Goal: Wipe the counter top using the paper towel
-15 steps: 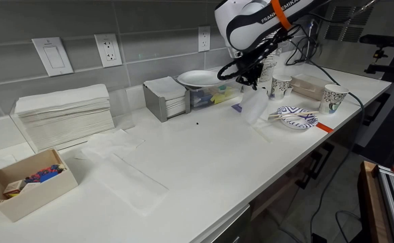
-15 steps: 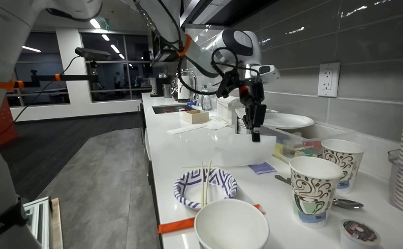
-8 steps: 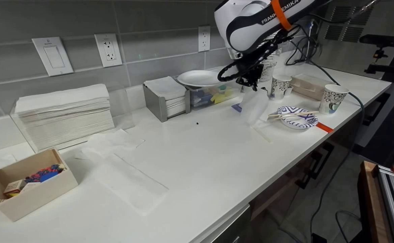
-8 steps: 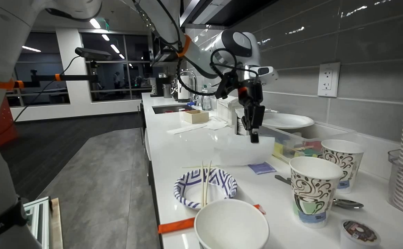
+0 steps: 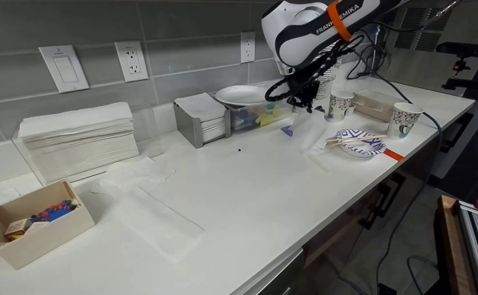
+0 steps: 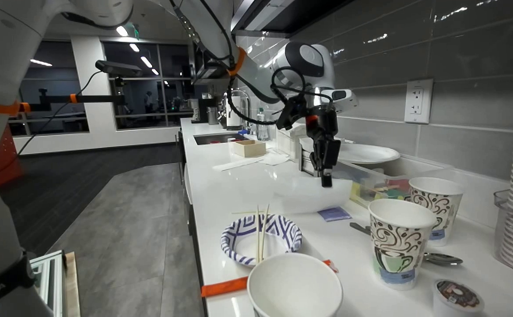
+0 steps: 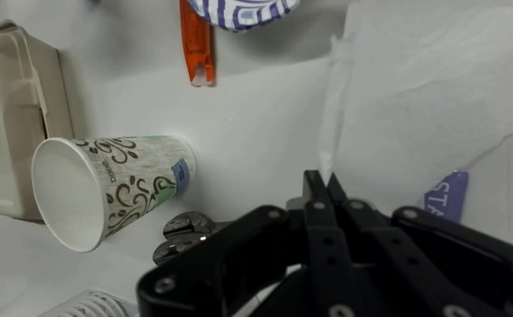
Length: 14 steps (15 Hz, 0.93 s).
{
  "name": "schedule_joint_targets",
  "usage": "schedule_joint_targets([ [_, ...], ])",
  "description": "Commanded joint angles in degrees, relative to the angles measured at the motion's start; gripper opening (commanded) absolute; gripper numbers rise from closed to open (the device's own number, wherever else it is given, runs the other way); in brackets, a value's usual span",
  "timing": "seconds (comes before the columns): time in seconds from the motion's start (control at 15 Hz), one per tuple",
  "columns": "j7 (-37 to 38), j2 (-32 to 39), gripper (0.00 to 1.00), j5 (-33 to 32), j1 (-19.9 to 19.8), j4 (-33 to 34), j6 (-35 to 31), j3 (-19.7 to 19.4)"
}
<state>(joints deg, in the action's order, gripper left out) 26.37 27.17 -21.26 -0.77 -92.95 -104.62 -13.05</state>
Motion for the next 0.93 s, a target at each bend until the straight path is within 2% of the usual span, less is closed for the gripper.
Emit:
schedule_joint_targets([
  [0.0,-3.29,-1.69,0.0,3.27,-1.34,-2.06,-3.55,2.65],
  [0.2,-8.04,-2.0,0.0,8.35,-1.76,-2.72,-4.0,5.46],
  [0.53,-9.43,-1.05,0.0,14.91,-0.64,-3.53,-8.57,8.85],
  [0.87,-10.12,1.26,0.0,18.12,0.39,-4.17,-15.36,10.84],
])
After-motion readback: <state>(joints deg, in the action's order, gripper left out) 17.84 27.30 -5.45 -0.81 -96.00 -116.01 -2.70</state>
